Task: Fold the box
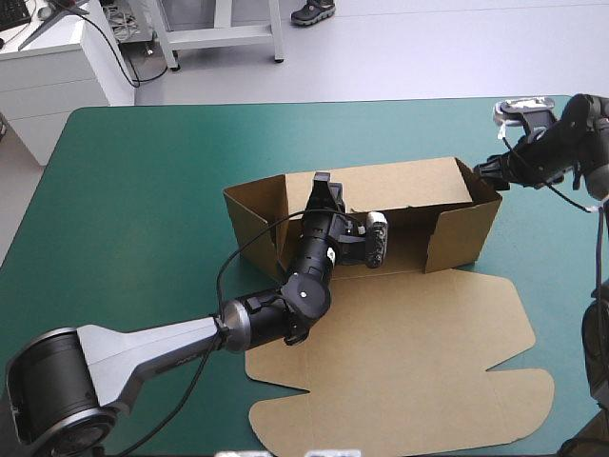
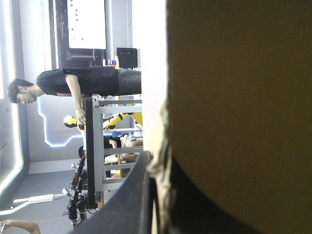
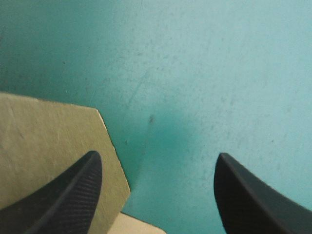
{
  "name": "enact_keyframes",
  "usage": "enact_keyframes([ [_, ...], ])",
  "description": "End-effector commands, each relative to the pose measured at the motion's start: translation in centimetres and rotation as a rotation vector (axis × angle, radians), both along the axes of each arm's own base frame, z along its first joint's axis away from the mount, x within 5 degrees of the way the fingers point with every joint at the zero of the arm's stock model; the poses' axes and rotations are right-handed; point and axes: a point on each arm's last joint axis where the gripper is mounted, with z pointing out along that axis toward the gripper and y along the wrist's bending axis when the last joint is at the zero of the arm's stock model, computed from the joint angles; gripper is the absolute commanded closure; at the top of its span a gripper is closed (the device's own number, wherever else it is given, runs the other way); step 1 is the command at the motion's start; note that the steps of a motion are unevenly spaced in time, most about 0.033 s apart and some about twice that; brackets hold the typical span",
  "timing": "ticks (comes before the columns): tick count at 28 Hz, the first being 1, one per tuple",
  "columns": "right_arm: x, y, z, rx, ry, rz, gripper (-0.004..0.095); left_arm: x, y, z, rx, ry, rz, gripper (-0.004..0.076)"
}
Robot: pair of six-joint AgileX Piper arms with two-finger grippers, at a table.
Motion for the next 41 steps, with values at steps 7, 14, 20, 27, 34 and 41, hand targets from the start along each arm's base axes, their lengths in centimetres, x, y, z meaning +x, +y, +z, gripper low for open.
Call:
enact_keyframes([
  [7, -5.8, -1.7, -0.5, 0.218, -0.226, 0.091, 0.0324, -0.5, 0.0, 1.4, -0.066, 0.008, -0.015, 0.0732],
  [14, -6.9, -1.3, -3.5, 0.230, -0.215, 0.191, 0.0327, -0.6, -0.1, 1.4, -0.067, 0.010, -0.018, 0.0732],
  [20, -7.3, -1.0, -4.0, 0.202, -0.209, 0.285, 0.0327, -0.5, 0.0, 1.4, -0.066, 0.008, -0.015, 0.0732],
  [27, -7.8, -0.5, -3.8, 0.192, -0.213, 0.395, 0.0327, -0.5, 0.0, 1.4, -0.066, 0.008, -0.015, 0.0732],
  [34, -7.6, 0.1, -3.6, 0.206, -0.239, 0.413, 0.0328, -0.5, 0.0, 1.4, -0.066, 0.008, -0.015, 0.0732],
  [41, -5.7, 2.9, -3.6, 0.184, -0.364, 0.375, 0.0330, -0.5, 0.0, 1.4, -0.057, 0.005, -0.018, 0.0732],
])
